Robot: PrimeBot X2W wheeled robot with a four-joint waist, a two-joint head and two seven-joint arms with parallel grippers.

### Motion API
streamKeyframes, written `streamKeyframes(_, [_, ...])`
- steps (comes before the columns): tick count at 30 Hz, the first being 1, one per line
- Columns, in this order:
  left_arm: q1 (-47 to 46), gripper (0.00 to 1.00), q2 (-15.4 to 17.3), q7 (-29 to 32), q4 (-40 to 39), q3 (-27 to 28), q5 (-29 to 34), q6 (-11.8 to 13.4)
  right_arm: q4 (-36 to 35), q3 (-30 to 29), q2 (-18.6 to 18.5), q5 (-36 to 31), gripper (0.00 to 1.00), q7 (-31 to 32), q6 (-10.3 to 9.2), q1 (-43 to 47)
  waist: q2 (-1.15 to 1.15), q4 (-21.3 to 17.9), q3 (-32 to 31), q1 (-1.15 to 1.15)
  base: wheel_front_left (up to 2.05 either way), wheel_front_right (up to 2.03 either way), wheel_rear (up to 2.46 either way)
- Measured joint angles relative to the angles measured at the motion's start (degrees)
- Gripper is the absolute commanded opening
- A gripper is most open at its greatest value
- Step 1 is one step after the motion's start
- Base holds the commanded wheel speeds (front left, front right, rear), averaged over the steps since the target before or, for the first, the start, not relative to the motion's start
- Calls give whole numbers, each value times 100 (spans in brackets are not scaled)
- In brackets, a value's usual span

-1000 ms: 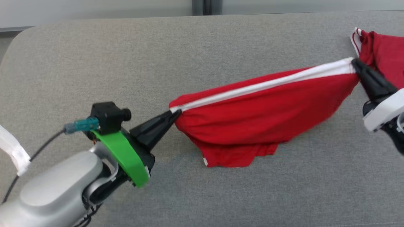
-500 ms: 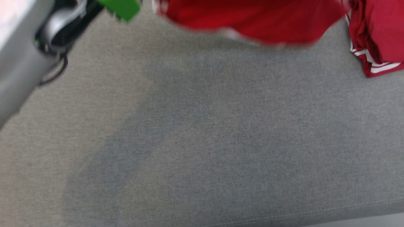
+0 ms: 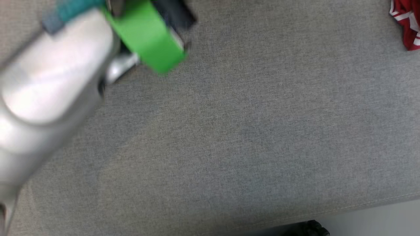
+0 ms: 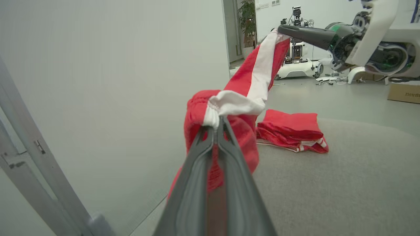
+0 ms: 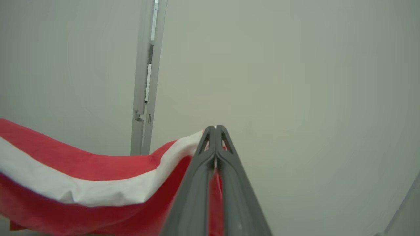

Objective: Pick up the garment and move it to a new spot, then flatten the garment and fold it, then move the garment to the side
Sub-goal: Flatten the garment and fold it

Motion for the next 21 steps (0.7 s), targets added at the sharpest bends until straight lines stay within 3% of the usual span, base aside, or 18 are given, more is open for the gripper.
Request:
streamKeyframes(5, [1944,0,392,1,-643,-77,132,21,-993,-866,678,-127,0,0,0,2206,0,-15,13,0,0,0,0])
streamKeyframes(11, [3992,0,693,-5,-965,-37,-125,255,-1750,-1252,1470,-1,0,0,1,4368,0,-26,-345,-1,0,0,0])
streamKeyframes(16, [5034,0,910,-7,-1113,-170,-293,425,-2094,-1489,1548,313,0,9,3,5710,0,-28,-830,-1,0,0,0])
streamKeyframes(21, [5470,0,1138,190,-1493,-331,-491,559,-2547,-1907,1459,495,0,193,5,6619,0,15,-1247,-1,0,0,0])
